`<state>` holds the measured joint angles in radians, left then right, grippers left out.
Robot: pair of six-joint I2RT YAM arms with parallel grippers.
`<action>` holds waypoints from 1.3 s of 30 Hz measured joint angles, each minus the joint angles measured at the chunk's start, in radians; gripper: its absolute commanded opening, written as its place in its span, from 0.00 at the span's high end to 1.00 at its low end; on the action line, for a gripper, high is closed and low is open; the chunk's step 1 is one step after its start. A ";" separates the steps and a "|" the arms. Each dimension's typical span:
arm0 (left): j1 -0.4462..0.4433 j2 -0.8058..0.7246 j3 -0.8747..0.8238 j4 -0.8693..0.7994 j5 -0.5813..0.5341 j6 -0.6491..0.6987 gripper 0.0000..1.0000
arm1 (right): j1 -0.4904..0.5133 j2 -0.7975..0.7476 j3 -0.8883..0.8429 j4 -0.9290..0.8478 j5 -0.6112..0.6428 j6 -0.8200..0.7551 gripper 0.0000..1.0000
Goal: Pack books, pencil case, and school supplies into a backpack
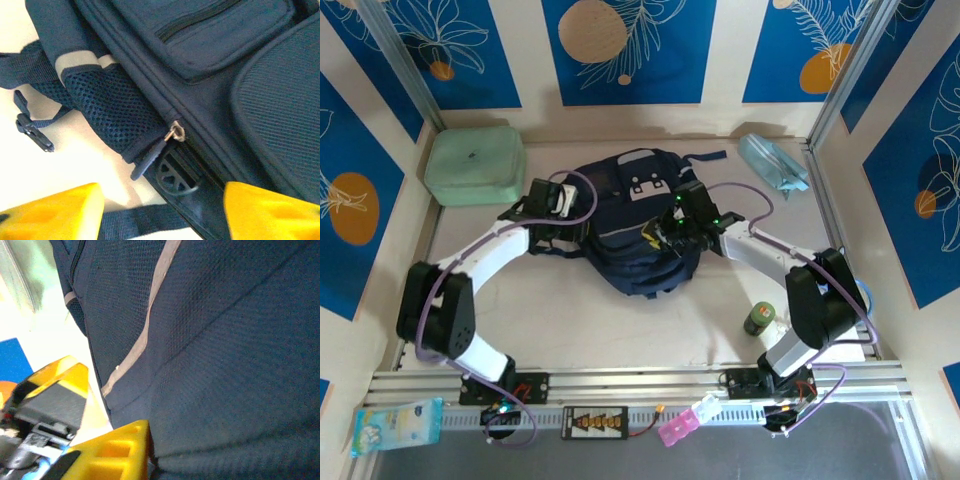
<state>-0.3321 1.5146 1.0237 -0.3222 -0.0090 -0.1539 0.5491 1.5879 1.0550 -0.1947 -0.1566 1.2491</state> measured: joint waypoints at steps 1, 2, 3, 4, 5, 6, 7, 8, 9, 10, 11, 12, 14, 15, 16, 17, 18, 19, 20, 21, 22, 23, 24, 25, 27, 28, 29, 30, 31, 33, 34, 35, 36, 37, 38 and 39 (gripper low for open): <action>0.000 -0.037 -0.012 -0.010 -0.019 -0.009 0.19 | 0.012 -0.002 0.013 -0.023 0.023 -0.018 0.55; 0.000 -0.071 -0.022 -0.016 -0.039 -0.016 0.15 | 0.026 -0.008 0.029 -0.056 0.054 -0.045 0.50; 0.000 -0.109 -0.030 -0.027 -0.061 -0.025 0.10 | 0.038 -0.017 0.047 -0.092 0.087 -0.077 0.46; 0.000 -0.149 -0.036 -0.036 -0.083 -0.032 0.07 | 0.048 -0.035 0.059 -0.127 0.121 -0.105 0.42; 0.000 -0.183 -0.040 -0.044 -0.101 -0.035 0.03 | 0.054 -0.057 0.064 -0.153 0.145 -0.126 0.40; 0.000 -0.217 -0.041 -0.051 -0.118 -0.037 0.01 | 0.056 -0.089 0.065 -0.187 0.175 -0.156 0.37; 0.000 -0.250 -0.041 -0.057 -0.135 -0.040 0.00 | 0.052 -0.128 0.065 -0.220 0.204 -0.187 0.35; 0.000 -0.274 -0.041 -0.060 -0.148 -0.041 0.00 | 0.044 -0.161 0.065 -0.244 0.227 -0.208 0.33; 0.000 -0.298 -0.041 -0.061 -0.159 -0.043 0.00 | 0.031 -0.203 0.065 -0.270 0.250 -0.237 0.32; 0.000 -0.319 -0.041 -0.061 -0.169 -0.044 0.00 | 0.014 -0.238 0.065 -0.290 0.268 -0.261 0.31; 0.000 -0.333 -0.041 -0.061 -0.175 -0.047 0.00 | -0.008 -0.272 0.065 -0.308 0.283 -0.285 0.31; 0.001 -0.347 -0.041 -0.061 -0.178 -0.048 0.00 | -0.036 -0.303 0.066 -0.324 0.293 -0.310 0.30; 0.001 -0.362 -0.041 -0.060 -0.179 -0.054 0.00 | -0.110 -0.347 0.067 -0.343 0.306 -0.356 0.28; 0.001 -0.367 -0.041 -0.060 -0.179 -0.059 0.00 | -0.158 -0.359 0.069 -0.349 0.307 -0.379 0.27; 0.001 -0.370 -0.041 -0.059 -0.179 -0.066 0.00 | -0.214 -0.361 0.075 -0.356 0.304 -0.406 0.26; 0.001 -0.372 -0.041 -0.058 -0.175 -0.074 0.00 | -0.255 -0.356 0.082 -0.359 0.303 -0.422 0.25; 0.001 -0.374 -0.041 -0.058 -0.172 -0.081 0.00 | -0.308 -0.341 0.094 -0.365 0.302 -0.443 0.23; 0.001 -0.375 -0.041 -0.055 -0.164 -0.089 0.00 | -0.358 -0.318 0.110 -0.368 0.300 -0.463 0.22; 0.001 -0.375 -0.041 -0.051 -0.156 -0.098 0.00 | -0.404 -0.290 0.127 -0.367 0.298 -0.479 0.21; 0.001 -0.375 -0.041 -0.050 -0.147 -0.106 0.00 | -0.453 -0.253 0.150 -0.362 0.293 -0.492 0.21; 0.001 -0.375 -0.041 -0.049 -0.139 -0.114 0.00 | -0.494 -0.212 0.170 -0.354 0.286 -0.502 0.20; 0.001 -0.375 -0.041 -0.048 -0.131 -0.122 0.00 | -0.529 -0.174 0.191 -0.347 0.280 -0.509 0.20; 0.001 -0.375 -0.041 -0.046 -0.122 -0.130 0.00 | -0.568 -0.121 0.218 -0.338 0.275 -0.512 0.19; 0.001 -0.374 -0.041 -0.043 -0.112 -0.136 0.00 | -0.600 -0.068 0.244 -0.329 0.272 -0.516 0.19; 0.001 -0.371 -0.041 -0.034 -0.086 -0.142 0.00 | -0.646 0.032 0.297 -0.317 0.284 -0.516 0.18; 0.001 -0.369 -0.041 -0.031 -0.070 -0.146 0.00 | -0.665 0.087 0.325 -0.310 0.298 -0.516 0.17; 0.001 -0.366 -0.041 -0.029 -0.057 -0.153 0.00 | -0.677 0.137 0.354 -0.306 0.314 -0.516 0.17; 0.001 -0.362 -0.040 -0.029 -0.045 -0.154 0.00 | -0.684 0.180 0.381 -0.306 0.330 -0.516 0.16; 0.001 -0.359 -0.039 -0.030 -0.035 -0.156 0.00 | -0.689 0.235 0.418 -0.305 0.352 -0.516 0.16; 0.001 -0.350 -0.032 -0.032 -0.019 -0.156 0.00 | -0.694 0.322 0.484 -0.304 0.388 -0.516 0.15; 0.001 -0.346 -0.027 -0.034 -0.014 -0.156 0.00 | -0.697 0.371 0.524 -0.303 0.412 -0.515 0.14; 0.001 -0.343 -0.023 -0.035 -0.009 -0.156 0.00 | -0.699 0.411 0.558 -0.301 0.434 -0.515 0.14; 0.001 -0.341 -0.017 -0.039 -0.006 -0.156 0.00 | -0.700 0.441 0.585 -0.299 0.452 -0.515 0.13; 0.001 -0.340 -0.011 -0.039 -0.001 -0.157 0.00 | -0.702 0.476 0.617 -0.299 0.474 -0.512 0.13; 0.001 -0.339 -0.005 -0.042 0.002 -0.157 0.00 | -0.703 0.505 0.649 -0.301 0.492 -0.507 0.13; 0.001 -0.339 0.000 -0.046 0.003 -0.160 0.00 | -0.704 0.532 0.678 -0.303 0.505 -0.502 0.13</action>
<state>-0.3313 1.1759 1.0241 -0.3679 -0.0063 -0.3138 -0.1551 2.1197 1.7332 -0.4976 0.3481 0.7475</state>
